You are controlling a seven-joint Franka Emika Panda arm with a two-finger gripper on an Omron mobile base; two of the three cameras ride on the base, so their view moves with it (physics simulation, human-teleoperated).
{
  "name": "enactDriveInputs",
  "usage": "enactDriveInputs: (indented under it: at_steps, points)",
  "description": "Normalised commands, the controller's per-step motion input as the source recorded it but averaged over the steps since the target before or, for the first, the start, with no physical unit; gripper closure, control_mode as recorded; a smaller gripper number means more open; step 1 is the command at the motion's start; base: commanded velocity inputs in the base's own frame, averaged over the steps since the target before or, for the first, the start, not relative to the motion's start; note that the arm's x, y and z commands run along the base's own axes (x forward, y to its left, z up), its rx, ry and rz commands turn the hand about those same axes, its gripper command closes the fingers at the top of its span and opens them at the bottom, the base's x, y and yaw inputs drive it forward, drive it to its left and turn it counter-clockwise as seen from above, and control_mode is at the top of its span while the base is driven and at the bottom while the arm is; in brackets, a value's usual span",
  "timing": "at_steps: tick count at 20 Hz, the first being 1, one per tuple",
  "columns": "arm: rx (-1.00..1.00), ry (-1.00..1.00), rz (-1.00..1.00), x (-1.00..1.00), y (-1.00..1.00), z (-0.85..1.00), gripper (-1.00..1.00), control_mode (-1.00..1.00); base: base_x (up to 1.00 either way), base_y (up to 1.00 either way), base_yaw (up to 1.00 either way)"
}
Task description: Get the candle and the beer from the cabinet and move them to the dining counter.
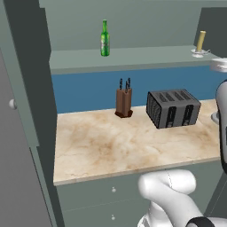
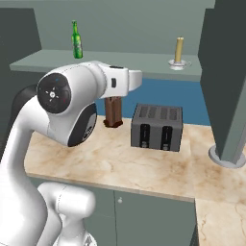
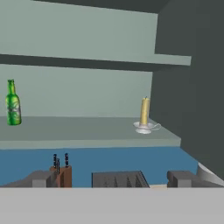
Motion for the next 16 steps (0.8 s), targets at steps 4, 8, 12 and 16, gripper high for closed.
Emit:
enactDriveInputs:
  at_steps: [4,8,12,16]
  points:
    - [0.01,0.00,0.01,0.02,0.00,0.00,-1.00,-1.00,0.00,0.00,0.00]
    - [0.00,0.00,0.00,0.11,0.00,0.00,-1.00,-1.00,0.00,0.00,0.00]
    - [0.00,0.00,0.00,0.26,0.01,0.00,-1.00,-1.00,0.00,0.00,0.00]
    - [0.00,0.00,0.00,0.25,-0.02,0.00,-1.00,-1.00,0.00,0.00,0.00]
